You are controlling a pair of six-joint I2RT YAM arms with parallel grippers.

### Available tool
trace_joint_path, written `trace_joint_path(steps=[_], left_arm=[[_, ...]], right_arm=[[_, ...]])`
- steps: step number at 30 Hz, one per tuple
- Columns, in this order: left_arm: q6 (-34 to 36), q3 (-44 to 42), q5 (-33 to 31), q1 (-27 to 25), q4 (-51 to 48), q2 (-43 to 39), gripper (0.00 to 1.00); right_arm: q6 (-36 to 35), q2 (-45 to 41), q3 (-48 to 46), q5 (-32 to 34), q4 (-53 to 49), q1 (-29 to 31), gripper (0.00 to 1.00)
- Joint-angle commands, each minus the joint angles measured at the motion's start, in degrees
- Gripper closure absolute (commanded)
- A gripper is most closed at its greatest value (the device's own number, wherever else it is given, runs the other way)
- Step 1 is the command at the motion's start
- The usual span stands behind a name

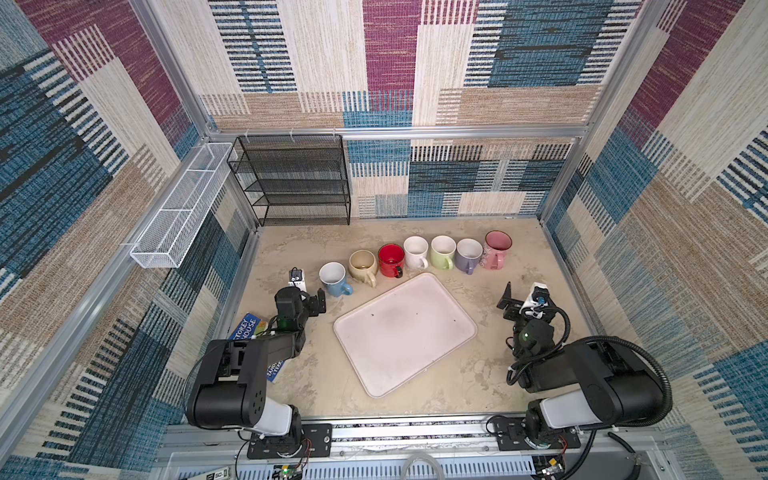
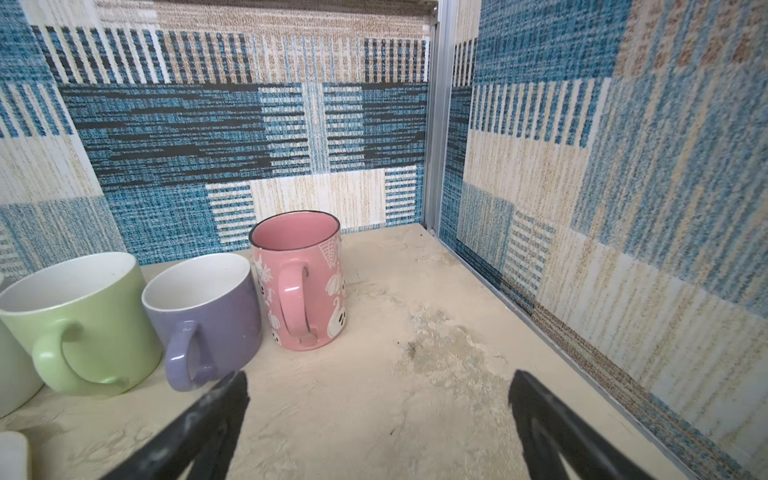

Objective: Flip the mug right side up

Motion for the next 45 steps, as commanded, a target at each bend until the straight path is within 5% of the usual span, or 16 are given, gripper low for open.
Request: trace_joint_path(steps=[1,8,15,45], left_arm=[[1.0,-1.2,0.3,0.1,8.9,1.0,0.01],[0.8,0.4,3.3,1.2,6.7,1.6,0.01],[-0.3,2.1,6.5,2.9,4.1,2.2,0.01],[0.9,1.0,5.2,1.5,5.7,1.8,0.01]], right_arm=[[-1.6,0.7,-1.1,-3.7,8.4,0.0,0.00],[-1.1,6.2,0.2,-13.1,10.7,-3.3,0.00],[2.4,5.0,8.4,-17.7,-7.3,-7.3,0.00],[2.2,4.9,8.5,-17.6,-7.7,-7.2,0.00]])
